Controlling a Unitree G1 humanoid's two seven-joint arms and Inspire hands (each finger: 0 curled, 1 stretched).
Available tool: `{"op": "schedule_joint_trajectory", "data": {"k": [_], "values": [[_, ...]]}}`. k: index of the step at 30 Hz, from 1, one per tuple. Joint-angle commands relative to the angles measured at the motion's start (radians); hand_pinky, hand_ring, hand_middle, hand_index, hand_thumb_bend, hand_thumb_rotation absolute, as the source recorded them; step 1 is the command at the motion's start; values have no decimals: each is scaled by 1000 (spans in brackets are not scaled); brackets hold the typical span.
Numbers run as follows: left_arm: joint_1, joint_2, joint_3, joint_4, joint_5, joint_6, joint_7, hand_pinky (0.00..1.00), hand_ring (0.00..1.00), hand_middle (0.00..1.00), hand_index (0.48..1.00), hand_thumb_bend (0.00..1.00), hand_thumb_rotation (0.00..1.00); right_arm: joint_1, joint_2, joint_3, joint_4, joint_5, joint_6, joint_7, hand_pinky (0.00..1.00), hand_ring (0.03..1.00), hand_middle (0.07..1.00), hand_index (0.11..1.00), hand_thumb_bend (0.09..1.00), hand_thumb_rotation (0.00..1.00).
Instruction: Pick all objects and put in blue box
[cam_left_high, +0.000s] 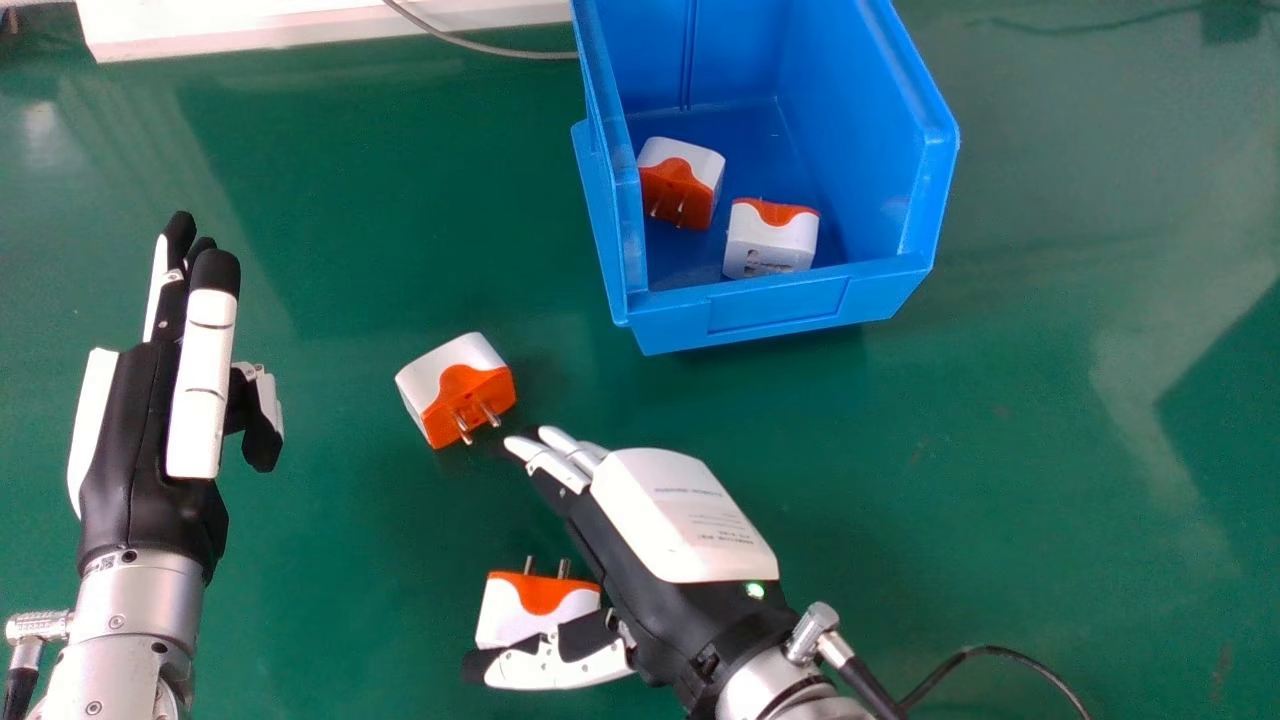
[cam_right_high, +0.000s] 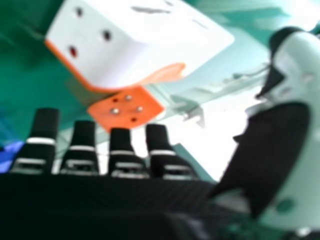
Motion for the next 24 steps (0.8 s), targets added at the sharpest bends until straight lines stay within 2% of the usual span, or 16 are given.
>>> {"op": "schedule_joint_trajectory", "data": {"k": [1, 5, 11, 15, 19, 24], "values": [[-4, 12, 2, -32, 12, 0, 3, 0, 0, 1000, 1000, 618, 1000, 9, 7, 23, -24, -13, -1, 6, 816, 913, 932, 879, 515, 375], [-5, 12, 1, -44, 12, 12, 4, 0, 0, 1000, 1000, 618, 1000, 15, -3, 27, -35, -21, -2, 20, 817, 914, 932, 877, 514, 377], [-10, 15, 4, -37, 11, 13, 1, 0, 0, 1000, 1000, 621, 1000, 9, -1, 34, -22, -32, 6, 37, 816, 912, 931, 879, 503, 359], [-9, 15, 2, -41, 13, 15, 0, 0, 0, 1000, 1000, 622, 1000, -14, 0, 41, 19, -42, 15, 37, 808, 907, 931, 885, 490, 333], [-17, 18, 2, -30, 15, 12, -3, 0, 0, 1000, 1000, 625, 1000, -51, 8, 42, 73, -62, 34, 43, 798, 900, 930, 885, 481, 325], [-21, 20, 3, -28, 10, 13, -9, 0, 0, 1000, 1000, 639, 1000, -90, 19, 39, 132, -65, 59, 52, 793, 894, 926, 881, 477, 336]]}}
